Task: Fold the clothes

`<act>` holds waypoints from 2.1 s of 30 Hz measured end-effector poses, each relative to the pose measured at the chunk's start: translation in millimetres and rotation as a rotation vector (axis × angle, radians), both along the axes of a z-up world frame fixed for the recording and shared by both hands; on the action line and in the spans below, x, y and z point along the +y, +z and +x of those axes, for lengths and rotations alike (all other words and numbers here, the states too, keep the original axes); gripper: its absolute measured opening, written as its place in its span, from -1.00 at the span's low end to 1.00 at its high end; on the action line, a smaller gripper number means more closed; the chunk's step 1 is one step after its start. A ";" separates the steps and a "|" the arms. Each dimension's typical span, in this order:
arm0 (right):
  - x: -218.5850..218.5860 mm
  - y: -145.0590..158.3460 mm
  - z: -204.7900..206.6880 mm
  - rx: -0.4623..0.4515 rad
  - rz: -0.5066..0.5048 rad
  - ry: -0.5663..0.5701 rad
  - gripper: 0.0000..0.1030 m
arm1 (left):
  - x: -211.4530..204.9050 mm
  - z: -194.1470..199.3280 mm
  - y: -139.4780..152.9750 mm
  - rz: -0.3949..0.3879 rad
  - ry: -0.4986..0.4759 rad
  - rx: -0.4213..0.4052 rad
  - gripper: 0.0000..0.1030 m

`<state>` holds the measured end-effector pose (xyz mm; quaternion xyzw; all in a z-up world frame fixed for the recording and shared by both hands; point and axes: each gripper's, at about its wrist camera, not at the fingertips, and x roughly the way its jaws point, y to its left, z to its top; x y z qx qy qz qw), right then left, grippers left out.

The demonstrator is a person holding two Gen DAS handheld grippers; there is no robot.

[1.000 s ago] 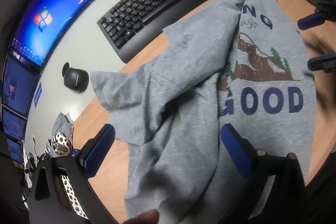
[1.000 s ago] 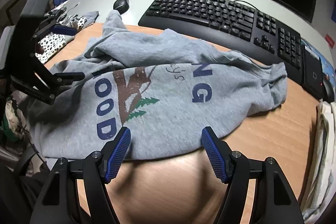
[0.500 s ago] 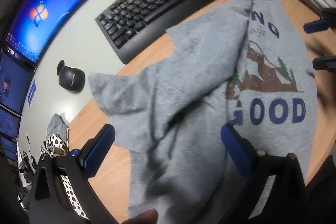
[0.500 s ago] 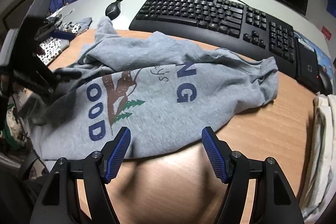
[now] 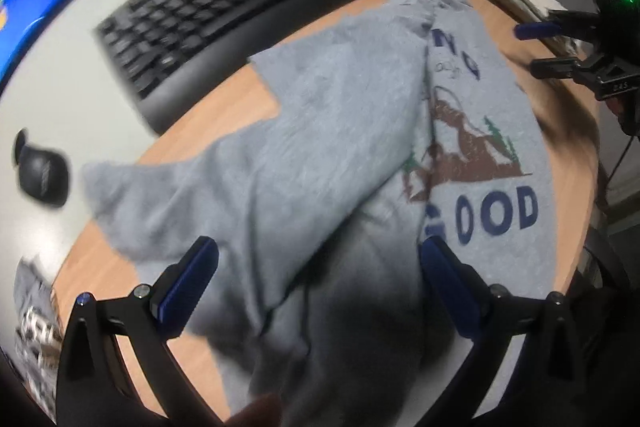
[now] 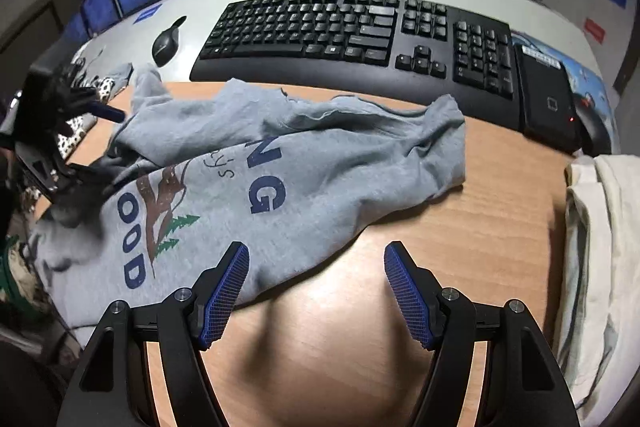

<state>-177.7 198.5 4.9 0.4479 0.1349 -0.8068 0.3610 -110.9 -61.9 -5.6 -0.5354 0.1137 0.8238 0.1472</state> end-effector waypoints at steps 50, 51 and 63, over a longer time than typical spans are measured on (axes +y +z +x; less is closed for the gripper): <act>23.8 -13.0 -130.4 -0.003 -0.048 -0.067 0.38 | -2.8 -6.1 36.9 0.164 0.125 0.118 0.16; 24.4 -13.2 -130.3 -0.002 -0.049 -0.063 0.38 | -0.1 -11.2 30.9 0.159 0.114 0.093 0.15; 7.2 -25.7 -136.2 -0.014 -0.011 -0.023 0.38 | -14.0 -24.3 11.5 0.279 0.209 0.022 -0.67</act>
